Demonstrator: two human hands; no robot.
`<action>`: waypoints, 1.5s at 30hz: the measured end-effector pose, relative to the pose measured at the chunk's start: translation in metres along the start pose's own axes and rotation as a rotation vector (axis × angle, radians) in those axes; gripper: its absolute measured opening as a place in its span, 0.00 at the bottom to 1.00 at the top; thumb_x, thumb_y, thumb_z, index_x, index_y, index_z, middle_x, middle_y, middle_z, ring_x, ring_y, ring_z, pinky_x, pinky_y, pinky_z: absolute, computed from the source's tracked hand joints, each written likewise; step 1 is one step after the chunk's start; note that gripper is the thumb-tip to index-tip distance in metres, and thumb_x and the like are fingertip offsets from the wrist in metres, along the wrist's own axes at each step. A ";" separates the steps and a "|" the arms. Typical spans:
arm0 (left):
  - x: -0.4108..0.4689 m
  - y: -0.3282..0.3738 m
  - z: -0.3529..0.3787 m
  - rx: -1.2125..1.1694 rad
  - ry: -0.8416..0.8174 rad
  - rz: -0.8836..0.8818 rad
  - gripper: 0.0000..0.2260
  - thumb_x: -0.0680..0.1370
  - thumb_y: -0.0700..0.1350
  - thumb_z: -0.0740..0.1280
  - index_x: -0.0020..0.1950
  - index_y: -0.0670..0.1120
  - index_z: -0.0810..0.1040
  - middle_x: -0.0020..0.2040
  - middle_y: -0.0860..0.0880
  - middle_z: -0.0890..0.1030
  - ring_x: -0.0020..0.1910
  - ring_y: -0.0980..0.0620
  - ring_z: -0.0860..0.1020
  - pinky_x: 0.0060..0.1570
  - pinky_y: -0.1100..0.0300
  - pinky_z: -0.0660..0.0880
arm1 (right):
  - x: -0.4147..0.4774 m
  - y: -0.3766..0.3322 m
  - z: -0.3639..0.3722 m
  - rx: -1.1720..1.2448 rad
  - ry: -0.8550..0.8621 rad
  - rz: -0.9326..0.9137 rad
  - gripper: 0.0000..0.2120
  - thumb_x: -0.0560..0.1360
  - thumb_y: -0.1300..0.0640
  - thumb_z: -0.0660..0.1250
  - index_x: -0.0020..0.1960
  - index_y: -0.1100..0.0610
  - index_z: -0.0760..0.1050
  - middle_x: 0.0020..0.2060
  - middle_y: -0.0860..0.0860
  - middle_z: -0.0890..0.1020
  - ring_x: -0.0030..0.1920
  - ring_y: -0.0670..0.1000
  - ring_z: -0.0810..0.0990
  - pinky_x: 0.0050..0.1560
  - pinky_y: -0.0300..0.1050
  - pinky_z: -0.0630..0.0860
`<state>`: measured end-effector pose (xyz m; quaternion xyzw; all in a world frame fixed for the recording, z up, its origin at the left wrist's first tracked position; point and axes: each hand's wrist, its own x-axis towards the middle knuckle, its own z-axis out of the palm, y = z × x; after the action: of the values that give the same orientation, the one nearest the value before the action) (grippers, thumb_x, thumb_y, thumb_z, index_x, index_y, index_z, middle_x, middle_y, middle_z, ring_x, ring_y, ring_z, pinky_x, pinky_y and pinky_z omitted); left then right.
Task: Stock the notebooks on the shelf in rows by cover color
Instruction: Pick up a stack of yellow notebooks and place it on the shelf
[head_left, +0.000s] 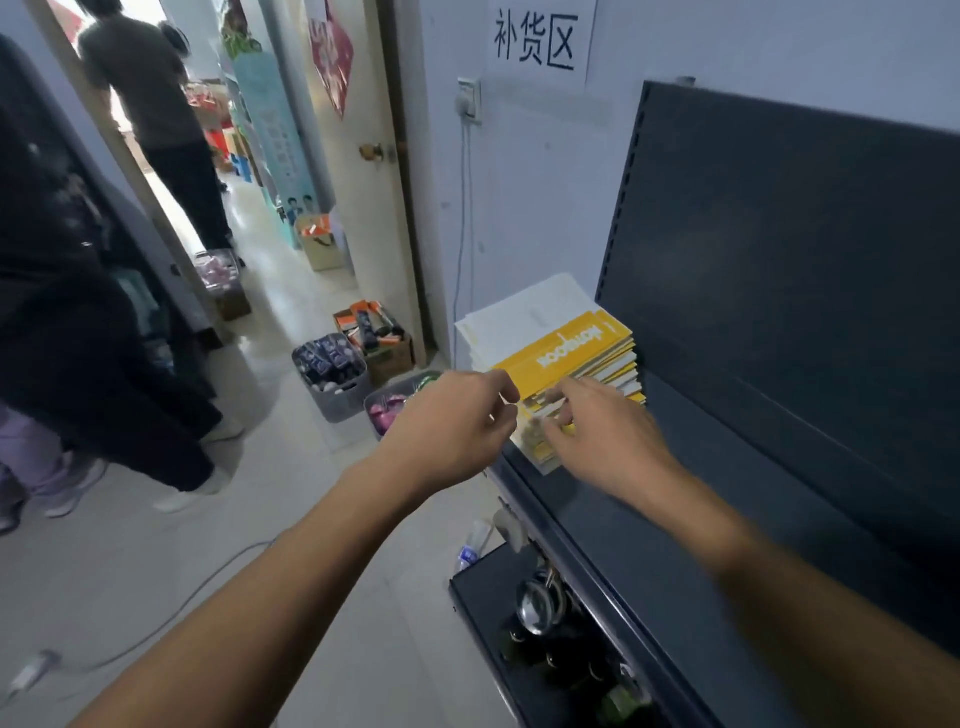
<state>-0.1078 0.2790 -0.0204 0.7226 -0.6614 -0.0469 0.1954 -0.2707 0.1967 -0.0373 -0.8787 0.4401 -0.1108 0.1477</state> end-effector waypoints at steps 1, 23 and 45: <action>0.011 -0.004 -0.001 -0.007 -0.001 0.020 0.12 0.80 0.49 0.61 0.58 0.50 0.80 0.47 0.53 0.83 0.49 0.50 0.80 0.48 0.51 0.78 | 0.010 0.003 -0.001 0.010 0.018 0.014 0.10 0.80 0.47 0.62 0.59 0.49 0.75 0.53 0.44 0.79 0.55 0.50 0.78 0.49 0.50 0.77; 0.230 -0.085 0.019 -0.228 -0.047 0.415 0.06 0.79 0.47 0.64 0.51 0.51 0.80 0.48 0.53 0.80 0.41 0.52 0.77 0.45 0.56 0.75 | 0.105 -0.004 0.009 0.094 0.185 0.782 0.09 0.76 0.49 0.63 0.41 0.53 0.73 0.37 0.48 0.80 0.38 0.52 0.80 0.42 0.54 0.80; 0.258 -0.104 0.036 -0.005 -0.262 0.335 0.09 0.80 0.48 0.62 0.46 0.43 0.69 0.46 0.45 0.71 0.40 0.46 0.71 0.37 0.55 0.67 | 0.135 -0.032 0.054 0.093 0.205 1.017 0.17 0.83 0.44 0.57 0.57 0.56 0.76 0.61 0.53 0.71 0.55 0.53 0.76 0.53 0.52 0.78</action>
<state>0.0090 0.0252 -0.0404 0.5899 -0.7918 -0.1089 0.1145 -0.1500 0.1150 -0.0676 -0.5311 0.8182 -0.1299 0.1779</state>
